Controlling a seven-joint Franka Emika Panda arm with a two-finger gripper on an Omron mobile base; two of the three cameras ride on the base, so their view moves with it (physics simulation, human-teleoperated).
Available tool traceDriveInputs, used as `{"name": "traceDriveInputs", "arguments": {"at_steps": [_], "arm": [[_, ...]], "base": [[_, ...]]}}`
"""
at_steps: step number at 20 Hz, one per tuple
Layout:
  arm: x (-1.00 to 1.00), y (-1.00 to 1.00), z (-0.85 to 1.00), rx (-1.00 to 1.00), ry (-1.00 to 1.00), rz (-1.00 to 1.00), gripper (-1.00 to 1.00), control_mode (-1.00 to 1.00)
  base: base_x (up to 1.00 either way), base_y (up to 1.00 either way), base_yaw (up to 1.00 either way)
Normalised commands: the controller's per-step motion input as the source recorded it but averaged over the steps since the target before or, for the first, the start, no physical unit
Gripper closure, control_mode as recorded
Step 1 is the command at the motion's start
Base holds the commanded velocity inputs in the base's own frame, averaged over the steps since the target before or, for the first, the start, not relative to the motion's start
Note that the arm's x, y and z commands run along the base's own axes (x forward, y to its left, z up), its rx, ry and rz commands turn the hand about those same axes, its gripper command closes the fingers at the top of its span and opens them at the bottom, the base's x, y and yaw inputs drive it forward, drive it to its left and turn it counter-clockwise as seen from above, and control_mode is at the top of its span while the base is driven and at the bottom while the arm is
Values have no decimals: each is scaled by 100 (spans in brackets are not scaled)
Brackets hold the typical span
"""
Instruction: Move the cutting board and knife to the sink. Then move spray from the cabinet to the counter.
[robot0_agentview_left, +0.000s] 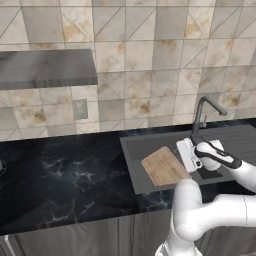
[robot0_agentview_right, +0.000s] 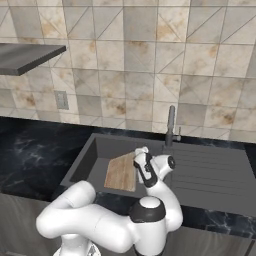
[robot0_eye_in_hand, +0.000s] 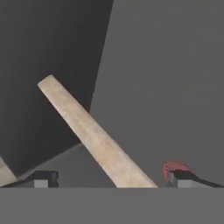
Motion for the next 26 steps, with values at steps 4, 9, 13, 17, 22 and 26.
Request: {"name": "traceDriveInputs", "arguments": {"at_steps": [4,9,13,17,22,26], "arm": [[-22,-9,-8,-6,10,-12,-100,-100],[-17,-10,10,-7,4,-14,-100,-100],[-23,-8,24,-11,0,-8,-100,-100],[-30,0,28,-16,0,-4,-100,-100],[-31,3,32,-21,0,0,-100,-100],[-30,5,43,-23,0,0,-100,-100]], "base": [[0,0,0],[0,0,0],[0,0,0],[0,0,0],[0,0,0],[0,0,0]]}}
